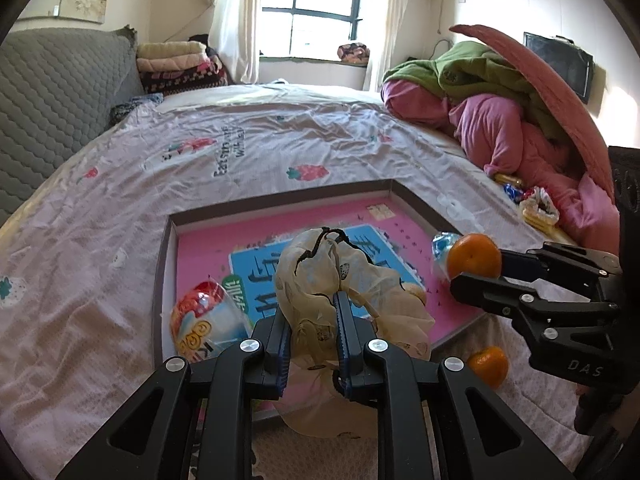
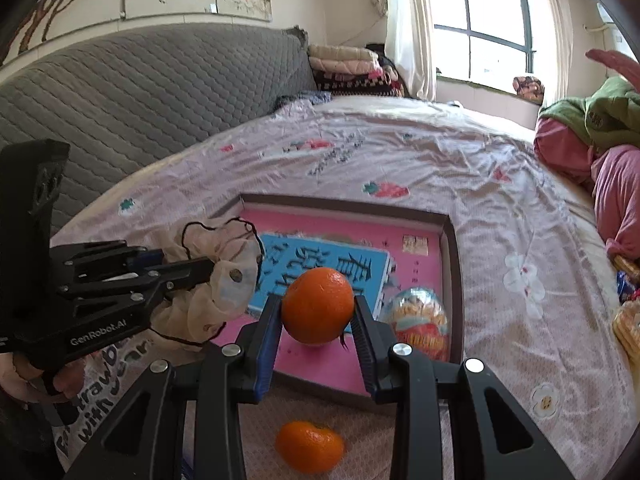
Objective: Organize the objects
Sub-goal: 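Carry scrunchie over the grey box with left gripper while right gripper carries the orange over it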
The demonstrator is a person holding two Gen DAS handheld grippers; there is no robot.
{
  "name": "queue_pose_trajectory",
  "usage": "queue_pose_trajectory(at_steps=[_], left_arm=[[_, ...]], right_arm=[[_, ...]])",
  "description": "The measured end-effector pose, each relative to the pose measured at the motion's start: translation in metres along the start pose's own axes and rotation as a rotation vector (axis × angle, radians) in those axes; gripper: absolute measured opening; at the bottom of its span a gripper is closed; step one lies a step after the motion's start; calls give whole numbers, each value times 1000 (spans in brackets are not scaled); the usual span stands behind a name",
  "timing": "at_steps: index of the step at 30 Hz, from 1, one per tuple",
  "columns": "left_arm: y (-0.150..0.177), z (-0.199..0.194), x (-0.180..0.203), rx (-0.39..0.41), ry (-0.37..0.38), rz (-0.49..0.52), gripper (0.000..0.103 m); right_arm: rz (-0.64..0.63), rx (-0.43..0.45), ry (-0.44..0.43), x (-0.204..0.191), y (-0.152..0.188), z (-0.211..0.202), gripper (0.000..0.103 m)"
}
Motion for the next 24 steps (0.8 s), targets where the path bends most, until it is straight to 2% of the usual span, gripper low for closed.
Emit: queue_pose_trajectory(at_steps=[24], left_arm=[[2, 25, -1, -28, -22, -2, 21]], right_arm=[[46, -129, -20, 6, 20, 27, 36]])
Point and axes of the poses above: each gripper's, at about its wrist camera, not at the fingertips, and z roughly the way its jaws point, x to its right, y to its underside, the point moved 2 cm from there along z, roughly the way its jaws point, and after that the axes turned 14 degrees about -z, right-handed, at the moved point
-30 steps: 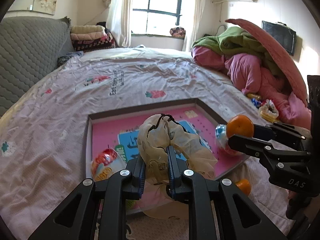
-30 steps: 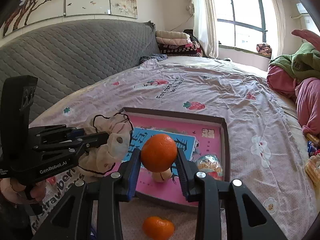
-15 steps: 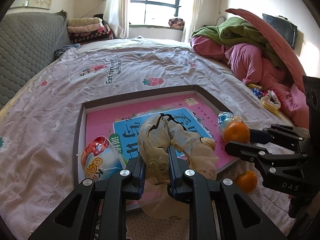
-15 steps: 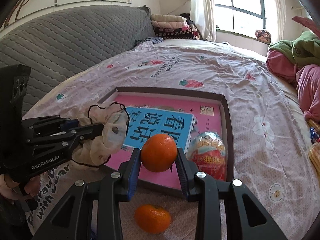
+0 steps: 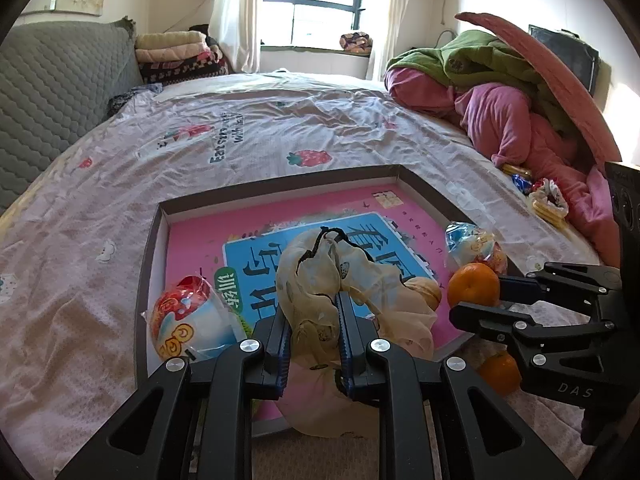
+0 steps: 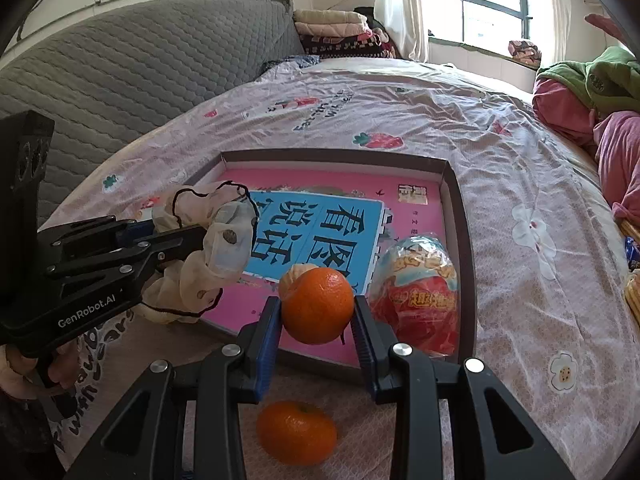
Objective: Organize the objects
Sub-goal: 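Carry scrunchie over the grey box with left gripper while right gripper carries the orange over it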
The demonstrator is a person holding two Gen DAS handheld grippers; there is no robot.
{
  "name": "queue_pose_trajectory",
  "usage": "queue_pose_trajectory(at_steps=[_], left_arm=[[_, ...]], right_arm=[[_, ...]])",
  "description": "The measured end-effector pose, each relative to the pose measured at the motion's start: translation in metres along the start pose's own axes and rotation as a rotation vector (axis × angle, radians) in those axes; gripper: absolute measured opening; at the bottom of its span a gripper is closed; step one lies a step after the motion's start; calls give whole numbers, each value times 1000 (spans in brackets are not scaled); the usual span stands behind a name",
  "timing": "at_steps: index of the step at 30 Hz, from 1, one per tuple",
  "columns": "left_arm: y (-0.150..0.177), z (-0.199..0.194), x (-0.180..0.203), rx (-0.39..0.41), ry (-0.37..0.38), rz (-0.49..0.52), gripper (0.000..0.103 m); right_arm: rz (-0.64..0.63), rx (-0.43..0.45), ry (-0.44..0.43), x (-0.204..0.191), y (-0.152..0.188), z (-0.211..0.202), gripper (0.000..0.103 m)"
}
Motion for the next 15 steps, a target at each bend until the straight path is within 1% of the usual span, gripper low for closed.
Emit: queue_pose_trajectory(at_steps=[10, 15], left_arm=[[5, 12, 2, -31, -9, 15, 22], [7, 17, 1, -43, -11, 14, 22]], right_arm=[[-10, -35, 10, 1, 1, 14, 36], [3, -38, 13, 5, 1, 17, 36]])
Point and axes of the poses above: each gripper's, at about its wrist camera, not at the fingertips, and z roughly the way its jaws point, x to its right, y to its underside, the point moved 2 cm from there along z, roughly the way its jaws point, and after that the axes turned 14 degrees about -z, right-handed, at the moved point
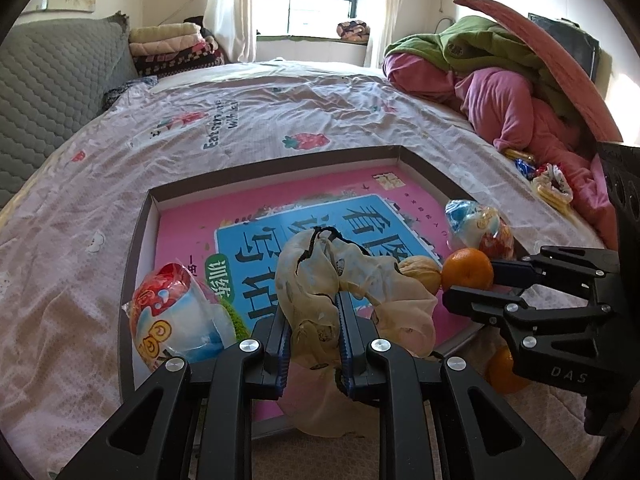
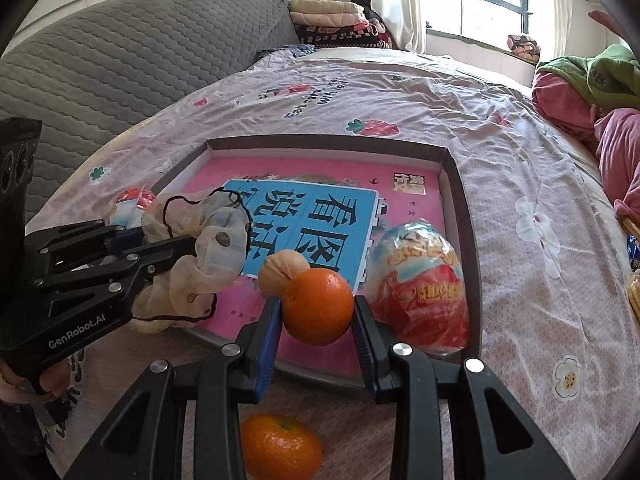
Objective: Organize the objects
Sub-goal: 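Carry scrunchie over the grey box with left gripper while right gripper carries the orange over it, then open left gripper to drop scrunchie on the book while right gripper releases orange into box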
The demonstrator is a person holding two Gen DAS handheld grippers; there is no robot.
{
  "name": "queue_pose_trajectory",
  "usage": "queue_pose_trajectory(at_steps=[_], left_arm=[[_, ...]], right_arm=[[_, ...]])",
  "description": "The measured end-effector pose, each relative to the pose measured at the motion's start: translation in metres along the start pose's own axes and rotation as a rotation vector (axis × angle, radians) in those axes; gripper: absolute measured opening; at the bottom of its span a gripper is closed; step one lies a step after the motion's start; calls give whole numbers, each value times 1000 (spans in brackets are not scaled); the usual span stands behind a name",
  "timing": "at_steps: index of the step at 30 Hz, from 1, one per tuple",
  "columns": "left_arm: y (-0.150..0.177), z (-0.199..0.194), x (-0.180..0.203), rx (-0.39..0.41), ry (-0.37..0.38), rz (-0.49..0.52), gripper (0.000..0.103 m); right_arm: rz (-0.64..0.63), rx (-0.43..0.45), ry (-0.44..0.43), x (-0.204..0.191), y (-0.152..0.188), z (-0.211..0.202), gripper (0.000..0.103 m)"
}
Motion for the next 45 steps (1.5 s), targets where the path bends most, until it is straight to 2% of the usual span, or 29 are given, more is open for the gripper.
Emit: queue_pose_trajectory(at_steps=[19, 24, 29, 33, 39, 45], left_arm=[[-1, 14, -9, -11, -42, -26, 30], [-3, 12, -11, 4, -48, -41, 42], [-4, 10, -12, 5, -36, -54, 44], [-7, 7, -13, 12, -19, -71, 52], [-10, 4, -15, 26, -3, -89, 58], [-12, 0, -16, 36, -8, -92, 61]], right_arm=[[39, -1, -16, 6, 2, 1, 36], [18, 6, -14, 1, 0, -1, 36], [18, 8, -22, 1, 0, -1, 36], [20, 6, -21, 1, 1, -1, 36], [19, 12, -27, 0, 1, -3, 36], [19, 14, -28, -1, 1, -4, 36]])
Point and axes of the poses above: each gripper's, at about its wrist camera, not at the fingertips, and z roughly the way its jaws point, x to its right, y to its underside, the point moved 2 cm from there along z, roughly the way its jaws point, and after that the axes turned 14 degrees about -z, right-handed, at the moved point
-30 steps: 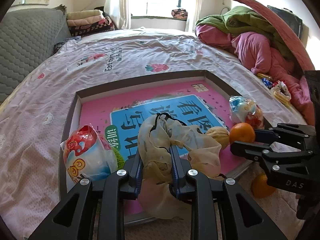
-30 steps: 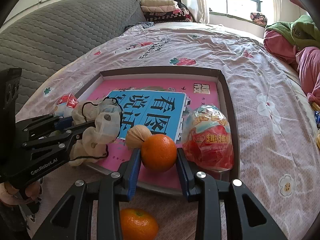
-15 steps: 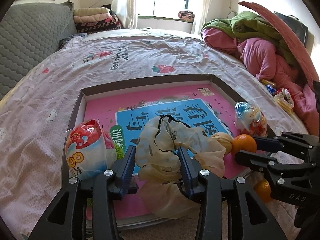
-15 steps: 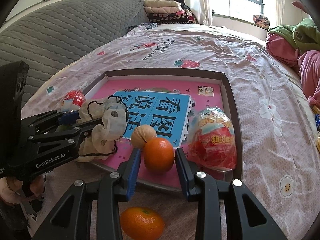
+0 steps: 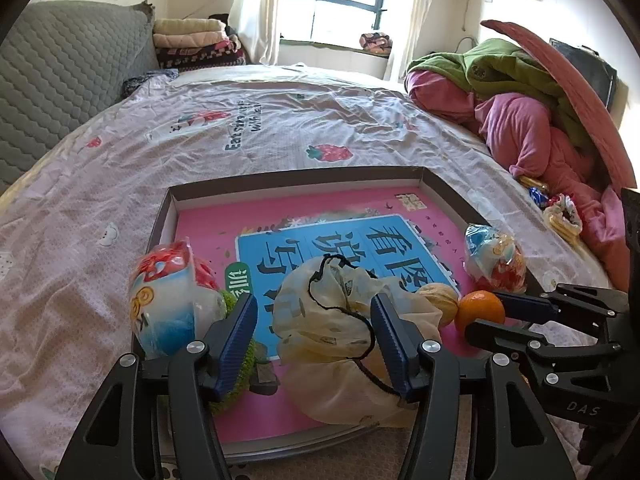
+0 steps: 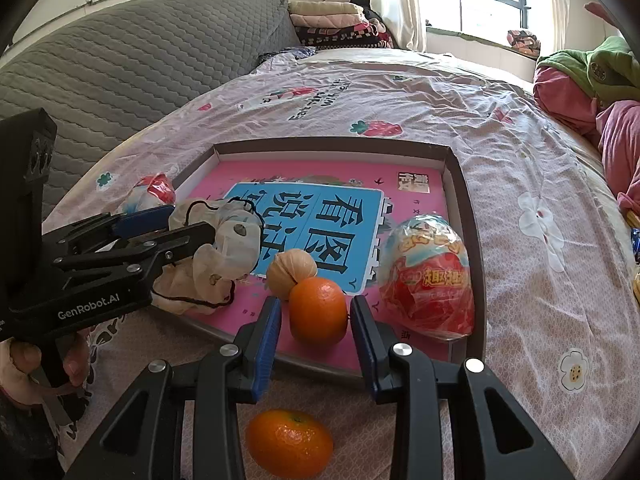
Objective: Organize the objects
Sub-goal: 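Open left gripper to drop scrunchie on the book while right gripper releases orange into box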
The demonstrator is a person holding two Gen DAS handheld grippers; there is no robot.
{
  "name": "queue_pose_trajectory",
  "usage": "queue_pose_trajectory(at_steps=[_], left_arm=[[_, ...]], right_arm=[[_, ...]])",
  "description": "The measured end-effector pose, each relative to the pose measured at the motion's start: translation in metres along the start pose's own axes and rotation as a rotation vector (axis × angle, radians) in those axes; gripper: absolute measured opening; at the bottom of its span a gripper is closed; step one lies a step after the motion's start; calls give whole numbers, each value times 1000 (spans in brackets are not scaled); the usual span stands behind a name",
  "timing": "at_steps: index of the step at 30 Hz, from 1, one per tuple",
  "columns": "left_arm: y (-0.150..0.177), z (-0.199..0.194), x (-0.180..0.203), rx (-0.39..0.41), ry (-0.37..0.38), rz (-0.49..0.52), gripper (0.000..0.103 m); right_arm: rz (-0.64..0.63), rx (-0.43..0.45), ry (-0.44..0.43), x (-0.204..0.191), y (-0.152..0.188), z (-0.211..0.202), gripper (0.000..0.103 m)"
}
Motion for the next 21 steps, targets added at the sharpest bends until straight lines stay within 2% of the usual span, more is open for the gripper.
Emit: queue_pose_trajectory(at_steps=[12, 16, 21], left_arm=[[-4, -6, -1, -1, -1, -12, 65], [-10, -14, 1, 5, 17, -21, 71], [-21, -30, 1, 34, 38, -36, 74]], right_arm=[[3, 14, -3, 0, 0, -3, 36], [6, 34, -5, 0, -3, -9, 44], [10, 65, -5, 1, -6, -19, 45]])
Point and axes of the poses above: each gripper's, at about its wrist camera, not at the fingertips, and z roughly the way its jaws point, x to its right, y to its underside, the point moved 2 cm from there along z, roughly the way its jaws point, and after that the axes turned 14 degrees about -z, right-handed, at the moved point
